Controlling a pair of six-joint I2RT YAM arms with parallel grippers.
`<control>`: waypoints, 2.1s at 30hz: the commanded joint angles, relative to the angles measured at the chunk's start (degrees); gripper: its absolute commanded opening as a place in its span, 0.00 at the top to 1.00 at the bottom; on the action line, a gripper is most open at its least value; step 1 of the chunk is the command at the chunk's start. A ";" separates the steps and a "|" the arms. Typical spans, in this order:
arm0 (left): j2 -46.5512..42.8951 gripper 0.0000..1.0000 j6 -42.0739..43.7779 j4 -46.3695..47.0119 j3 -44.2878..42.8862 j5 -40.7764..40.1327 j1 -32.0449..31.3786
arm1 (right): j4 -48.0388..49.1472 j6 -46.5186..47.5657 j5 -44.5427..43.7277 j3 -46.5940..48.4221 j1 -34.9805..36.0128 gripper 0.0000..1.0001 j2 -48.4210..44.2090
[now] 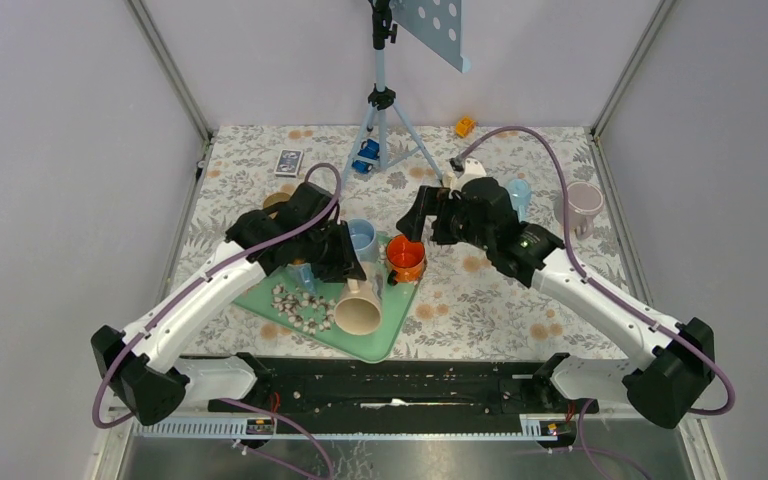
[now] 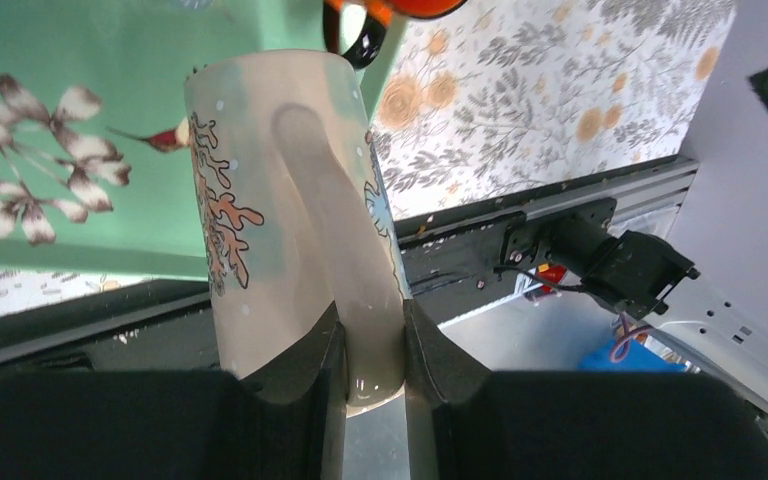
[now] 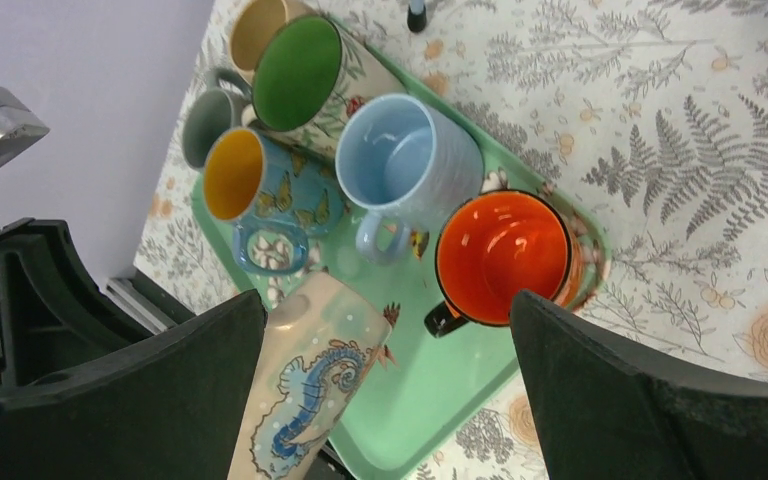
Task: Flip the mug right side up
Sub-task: Place the cup on the tray.
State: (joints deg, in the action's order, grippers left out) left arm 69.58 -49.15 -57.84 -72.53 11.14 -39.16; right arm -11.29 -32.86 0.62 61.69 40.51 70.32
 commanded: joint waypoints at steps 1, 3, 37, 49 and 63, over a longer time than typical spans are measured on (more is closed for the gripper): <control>-1.89 1.00 -1.97 3.05 1.65 6.97 1.65 | 1.20 2.76 3.83 -2.08 0.51 0.00 -1.81; -1.59 1.00 -1.59 3.00 2.76 7.92 2.12 | 1.88 2.95 5.25 -3.35 0.55 0.00 -2.15; 11.82 1.00 4.12 2.75 6.19 19.49 11.73 | 0.74 15.84 -16.05 -3.39 31.10 0.22 5.80; 13.07 0.99 4.54 2.25 4.80 19.27 12.65 | -2.72 14.39 -19.56 1.87 31.11 0.45 12.69; 13.38 0.88 5.90 2.29 2.27 15.79 13.48 | -5.89 12.92 -22.41 5.54 30.91 0.62 17.12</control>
State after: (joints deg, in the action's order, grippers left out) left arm 82.74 -44.93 -56.45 -67.24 29.32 -26.17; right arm -15.68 -18.94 -17.58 64.36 71.53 86.32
